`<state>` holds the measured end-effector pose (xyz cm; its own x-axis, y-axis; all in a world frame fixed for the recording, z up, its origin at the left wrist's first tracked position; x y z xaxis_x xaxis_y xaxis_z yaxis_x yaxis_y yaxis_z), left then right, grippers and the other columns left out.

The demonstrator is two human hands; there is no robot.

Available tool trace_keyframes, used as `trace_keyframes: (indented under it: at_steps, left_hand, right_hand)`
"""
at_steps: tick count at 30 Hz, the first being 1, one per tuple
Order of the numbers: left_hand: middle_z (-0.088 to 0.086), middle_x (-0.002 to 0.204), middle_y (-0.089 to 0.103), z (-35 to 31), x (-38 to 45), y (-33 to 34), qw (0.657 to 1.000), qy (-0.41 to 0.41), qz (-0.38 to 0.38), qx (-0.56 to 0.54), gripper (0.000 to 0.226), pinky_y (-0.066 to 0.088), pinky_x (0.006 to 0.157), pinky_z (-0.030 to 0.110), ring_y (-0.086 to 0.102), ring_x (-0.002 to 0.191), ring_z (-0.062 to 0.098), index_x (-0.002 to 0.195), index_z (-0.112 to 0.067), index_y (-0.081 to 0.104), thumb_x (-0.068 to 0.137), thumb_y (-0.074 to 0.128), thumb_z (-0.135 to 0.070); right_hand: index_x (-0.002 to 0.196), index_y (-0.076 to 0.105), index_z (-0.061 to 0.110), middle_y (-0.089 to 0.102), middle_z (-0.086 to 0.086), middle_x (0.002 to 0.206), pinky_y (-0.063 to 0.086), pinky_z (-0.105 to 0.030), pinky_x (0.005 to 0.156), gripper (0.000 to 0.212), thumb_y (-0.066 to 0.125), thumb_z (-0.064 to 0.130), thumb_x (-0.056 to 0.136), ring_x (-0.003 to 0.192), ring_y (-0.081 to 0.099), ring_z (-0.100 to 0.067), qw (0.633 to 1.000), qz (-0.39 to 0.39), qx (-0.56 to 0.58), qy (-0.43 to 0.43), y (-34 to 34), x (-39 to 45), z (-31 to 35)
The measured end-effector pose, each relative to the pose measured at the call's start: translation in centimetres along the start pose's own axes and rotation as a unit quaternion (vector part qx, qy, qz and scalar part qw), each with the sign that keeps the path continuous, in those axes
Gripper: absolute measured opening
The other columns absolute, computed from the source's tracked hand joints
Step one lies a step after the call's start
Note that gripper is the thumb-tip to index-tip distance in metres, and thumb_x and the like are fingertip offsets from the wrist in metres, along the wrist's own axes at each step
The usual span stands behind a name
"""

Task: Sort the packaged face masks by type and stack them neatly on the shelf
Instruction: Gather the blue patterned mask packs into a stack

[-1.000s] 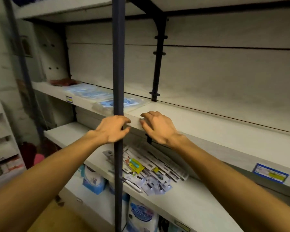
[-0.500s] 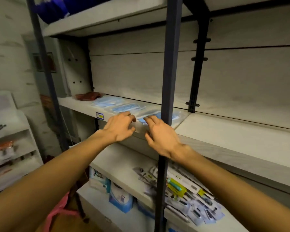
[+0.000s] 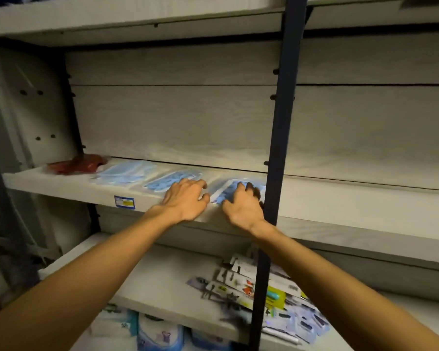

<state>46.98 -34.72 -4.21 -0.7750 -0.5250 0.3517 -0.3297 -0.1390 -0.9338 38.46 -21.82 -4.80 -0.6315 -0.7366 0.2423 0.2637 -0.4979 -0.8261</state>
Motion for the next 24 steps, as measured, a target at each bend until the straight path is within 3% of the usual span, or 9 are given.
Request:
trace_keyframes:
  at_steps: [4,7,10,12,13,16,18,21,24]
  left_hand:
    - [0.017,0.135,0.06,0.6,1.7,0.1,0.998,0.046,0.035,0.012,0.05,0.041,0.099,0.043,0.051,0.126,0.036,0.138,-0.018,0.051,0.102,0.038,-0.049]
    - [0.019,0.136,0.058,0.6,2.9,0.2,0.996,0.062,0.063,0.005,0.053,0.043,0.097,0.044,0.052,0.124,0.038,0.141,-0.02,0.048,0.102,0.035,-0.052]
    - [0.024,0.137,0.055,0.9,3.1,1.2,0.994,0.06,0.094,0.002,0.06,0.043,0.096,0.046,0.052,0.123,0.041,0.144,-0.022,0.042,0.099,0.032,-0.06]
    - [0.027,0.143,0.046,1.4,3.0,2.4,0.988,0.058,0.142,0.011,0.07,0.04,0.101,0.05,0.046,0.129,0.045,0.151,-0.023,0.032,0.097,0.028,-0.067]
    - [0.028,0.147,0.041,1.6,3.0,2.8,0.986,0.058,0.153,0.017,0.076,0.037,0.106,0.051,0.042,0.133,0.046,0.155,-0.023,0.025,0.096,0.028,-0.07]
    - [0.028,0.154,0.034,2.2,3.4,2.8,0.981,0.071,0.178,0.009,0.085,0.032,0.112,0.053,0.036,0.139,0.046,0.16,-0.024,0.012,0.093,0.027,-0.076]
    - [0.024,0.155,0.037,2.3,3.6,2.7,0.978,0.075,0.196,-0.008,0.088,0.035,0.112,0.052,0.041,0.137,0.044,0.159,-0.024,0.013,0.092,0.028,-0.078]
    - [0.02,0.146,0.049,2.0,4.3,2.0,0.983,0.087,0.162,-0.017,0.086,0.041,0.1,0.046,0.05,0.129,0.04,0.153,-0.019,0.03,0.09,0.037,-0.077]
    - [0.016,0.132,0.059,1.7,5.0,1.5,0.986,0.093,0.14,-0.021,0.077,0.043,0.082,0.038,0.058,0.112,0.035,0.141,-0.016,0.046,0.09,0.045,-0.073]
  right_hand:
    - [0.142,0.034,0.004,0.032,-0.022,0.151,0.043,-0.054,0.107,0.061,0.057,0.036,0.095,0.139,0.035,-0.043,0.997,-0.054,-0.016,0.053,-0.3,1.4,0.2]
    - [0.127,0.044,0.003,0.057,-0.017,0.123,0.054,-0.04,0.089,0.045,0.056,0.033,0.097,0.106,0.06,-0.031,0.99,-0.078,0.05,0.104,-0.7,2.5,0.1]
    - [0.111,0.049,0.004,0.06,-0.012,0.101,0.053,-0.031,0.072,0.031,0.053,0.032,0.098,0.082,0.061,-0.023,0.981,-0.093,0.073,0.155,-1.0,3.2,0.0]
    - [0.098,0.048,0.009,0.054,-0.007,0.083,0.043,-0.022,0.056,0.024,0.053,0.032,0.097,0.067,0.051,-0.015,0.973,-0.087,0.088,0.197,-1.1,3.3,0.0]
    - [0.096,0.05,0.009,0.055,-0.007,0.083,0.045,-0.023,0.056,0.023,0.054,0.032,0.096,0.068,0.053,-0.016,0.969,-0.075,0.095,0.215,-1.1,3.4,0.0]
    - [0.089,0.058,0.007,0.062,-0.015,0.097,0.056,-0.037,0.085,0.022,0.058,0.029,0.094,0.093,0.064,-0.03,0.959,-0.041,0.139,0.243,-1.0,4.1,-0.1]
    - [0.094,0.06,0.006,0.063,-0.017,0.101,0.056,-0.04,0.088,0.021,0.058,0.027,0.095,0.097,0.065,-0.031,0.95,-0.054,0.166,0.259,-1.3,4.1,-0.4]
    - [0.111,0.057,0.002,0.062,-0.016,0.099,0.056,-0.033,0.068,0.028,0.06,0.026,0.096,0.084,0.064,-0.026,0.937,-0.058,0.187,0.29,-1.3,4.1,-1.0]
    - [0.095,0.052,0.006,0.051,-0.01,0.083,0.044,-0.027,0.056,0.019,0.065,0.02,0.094,0.069,0.053,-0.02,0.934,-0.042,0.164,0.315,-1.4,4.4,-1.3]
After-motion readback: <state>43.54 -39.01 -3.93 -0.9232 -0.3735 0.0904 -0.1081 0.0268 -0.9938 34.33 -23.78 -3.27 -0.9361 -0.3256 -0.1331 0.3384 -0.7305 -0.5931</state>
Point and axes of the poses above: each hand's wrist, its own x-axis towards the middle knuckle, its own y-axis out of the palm, z = x × y, the point moved 6 cm from there along x, towards the middle knuckle
